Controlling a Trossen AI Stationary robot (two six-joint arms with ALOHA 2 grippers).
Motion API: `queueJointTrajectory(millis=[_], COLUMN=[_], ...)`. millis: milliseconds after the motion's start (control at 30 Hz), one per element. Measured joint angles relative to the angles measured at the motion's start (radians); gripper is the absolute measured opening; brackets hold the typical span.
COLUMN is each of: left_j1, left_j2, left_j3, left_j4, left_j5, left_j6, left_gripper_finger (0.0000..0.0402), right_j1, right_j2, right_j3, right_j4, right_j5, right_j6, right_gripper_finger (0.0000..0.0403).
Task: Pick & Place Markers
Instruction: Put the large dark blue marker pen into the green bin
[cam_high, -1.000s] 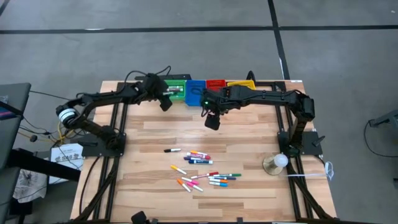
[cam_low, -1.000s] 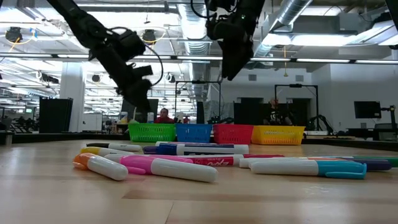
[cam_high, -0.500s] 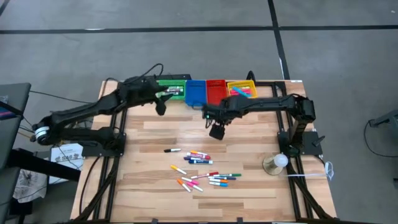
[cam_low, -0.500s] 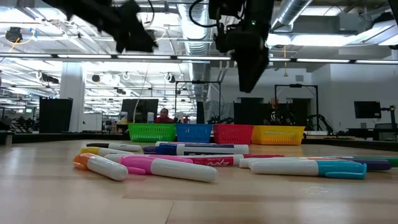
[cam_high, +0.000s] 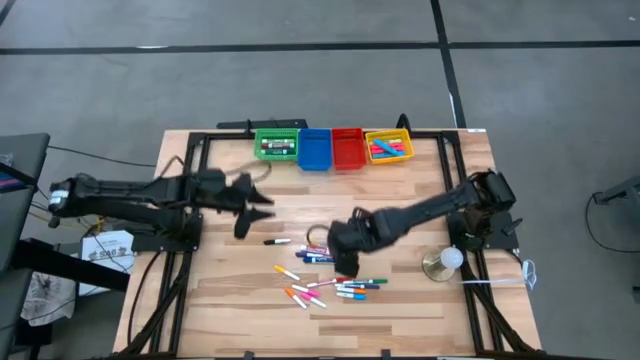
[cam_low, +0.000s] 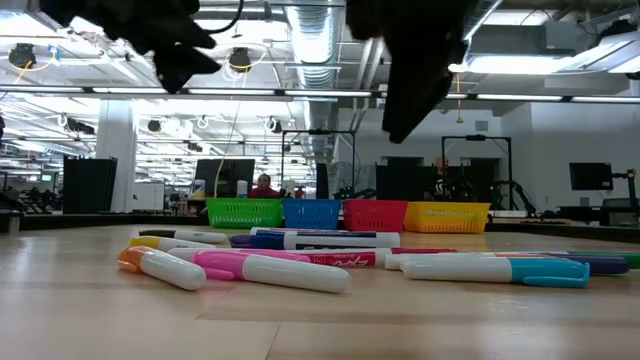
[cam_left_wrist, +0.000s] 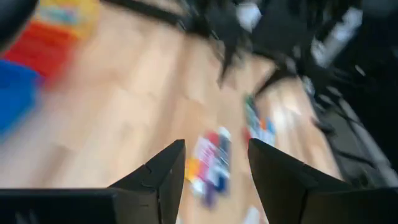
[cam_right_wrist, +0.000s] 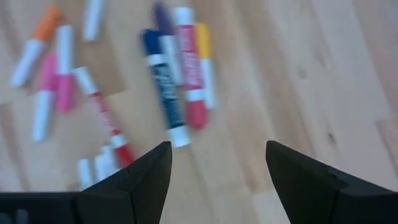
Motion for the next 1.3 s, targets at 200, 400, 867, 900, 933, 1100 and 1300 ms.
queueJointTrajectory(millis=[200, 400, 867, 900, 933, 1100, 1300], left_j1=[-0.270, -0.493, -0.637, -0.640, -0.643, -0.648, -0.646], left_j2=[0.103, 0.245, 0.398, 0.402, 0.402, 0.394, 0.367], left_j3=[-0.023, -0.024, -0.021, -0.020, -0.020, -0.018, -0.009], left_j4=[0.030, 0.176, 0.394, 0.405, 0.403, 0.402, 0.392], left_j5=[-0.100, -0.337, -0.536, -0.535, -0.535, -0.529, -0.479], left_j6=[-0.171, -0.274, -0.573, -0.574, -0.574, -0.538, -0.371], left_gripper_finger=[0.0175, 0.0174, 0.0153, 0.0151, 0.0148, 0.0140, 0.0140], right_j1=[0.137, 0.234, 0.217, 0.203, 0.191, 0.128, 0.100], right_j2=[0.000, 0.021, 0.063, 0.073, 0.081, 0.128, 0.145], right_j3=[0.000, 0.000, 0.001, 0.003, 0.001, 0.000, 0.002], right_j4=[0.008, 0.006, 0.117, 0.129, 0.125, 0.146, 0.294], right_j5=[0.122, 0.147, 0.271, 0.262, 0.258, 0.188, 0.043], right_j6=[0.056, 0.140, 0.202, 0.187, 0.164, 0.083, -0.066], right_gripper_finger=[0.0249, 0.0249, 0.0249, 0.0249, 0.0249, 0.0249, 0.0249])
